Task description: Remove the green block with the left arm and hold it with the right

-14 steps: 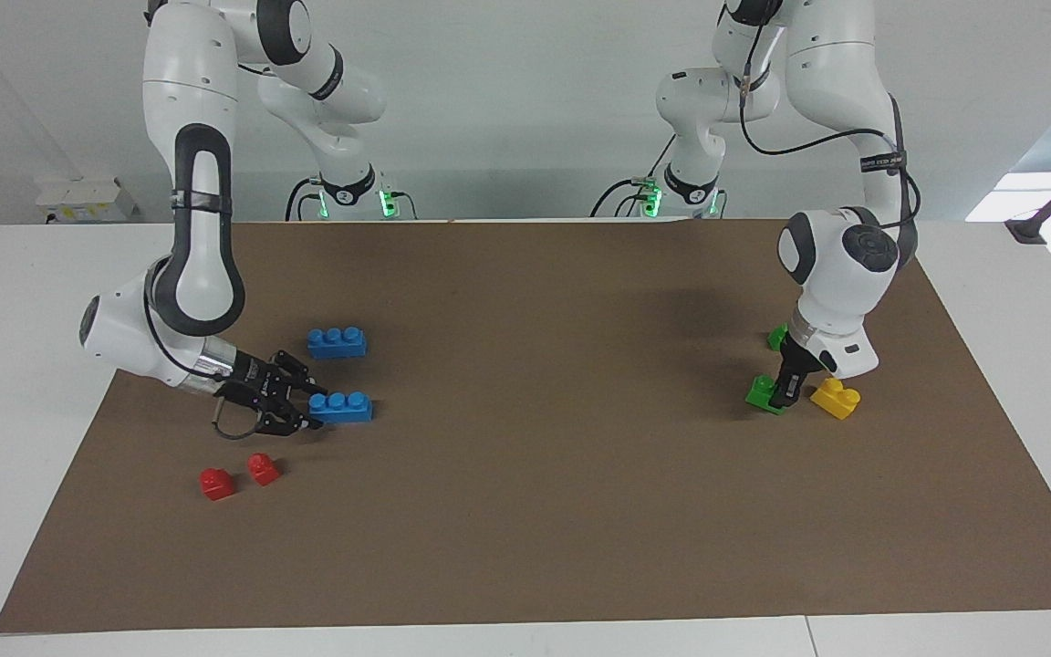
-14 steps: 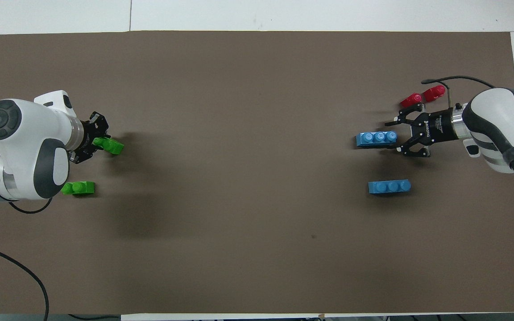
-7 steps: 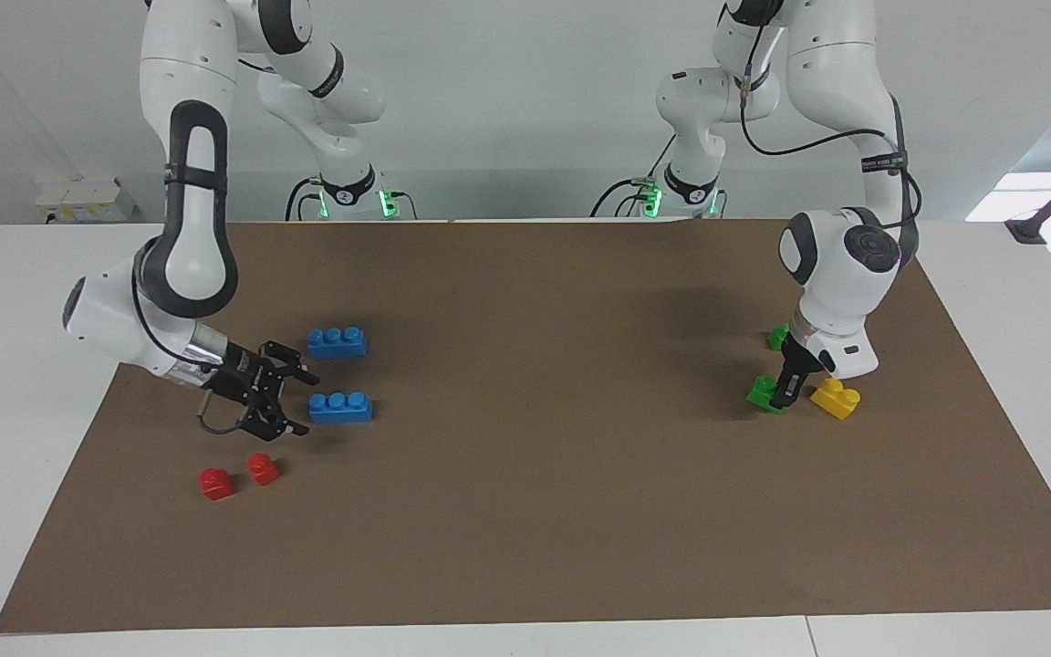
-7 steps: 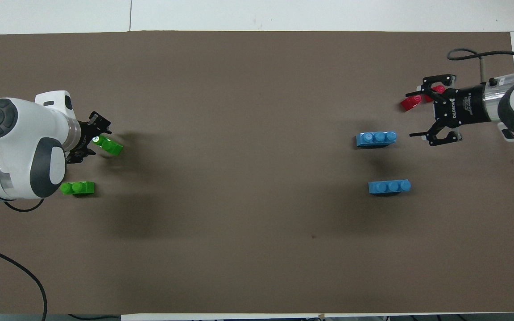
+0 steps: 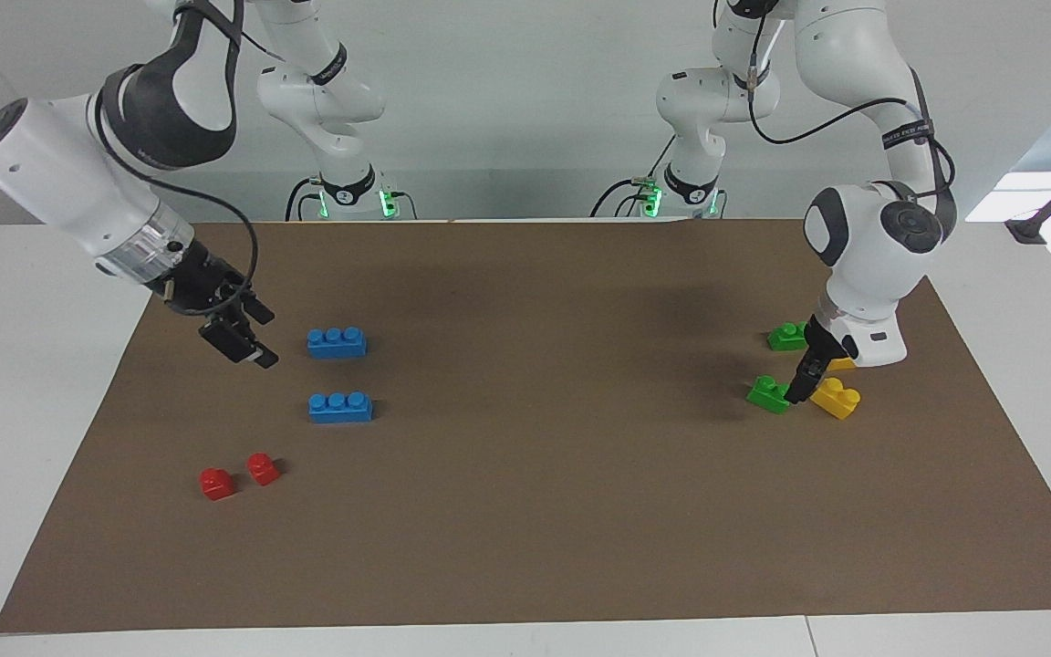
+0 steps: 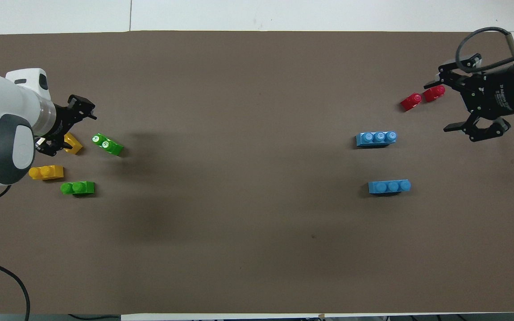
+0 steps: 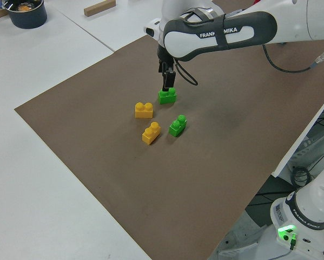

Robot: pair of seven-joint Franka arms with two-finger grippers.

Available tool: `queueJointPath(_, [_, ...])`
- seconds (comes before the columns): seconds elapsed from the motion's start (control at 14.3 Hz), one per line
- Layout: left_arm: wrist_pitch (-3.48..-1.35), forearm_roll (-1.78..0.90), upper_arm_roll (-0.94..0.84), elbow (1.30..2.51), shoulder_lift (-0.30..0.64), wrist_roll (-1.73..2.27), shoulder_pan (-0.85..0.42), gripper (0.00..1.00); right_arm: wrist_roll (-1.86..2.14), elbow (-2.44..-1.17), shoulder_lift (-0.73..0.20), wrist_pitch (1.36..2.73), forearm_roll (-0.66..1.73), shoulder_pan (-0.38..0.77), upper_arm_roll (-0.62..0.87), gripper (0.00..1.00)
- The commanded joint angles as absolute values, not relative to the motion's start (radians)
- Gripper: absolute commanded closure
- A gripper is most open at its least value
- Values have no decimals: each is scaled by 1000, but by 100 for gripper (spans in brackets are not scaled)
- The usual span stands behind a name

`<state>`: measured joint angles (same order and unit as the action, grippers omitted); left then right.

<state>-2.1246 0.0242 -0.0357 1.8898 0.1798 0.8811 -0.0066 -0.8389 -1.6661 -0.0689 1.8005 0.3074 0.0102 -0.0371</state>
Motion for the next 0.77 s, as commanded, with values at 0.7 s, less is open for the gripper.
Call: queueJointPath(0.7, [-1642,17,-34,1660,-26,226,3,0,-215,-1677,69,1578,-9,32,-37,0])
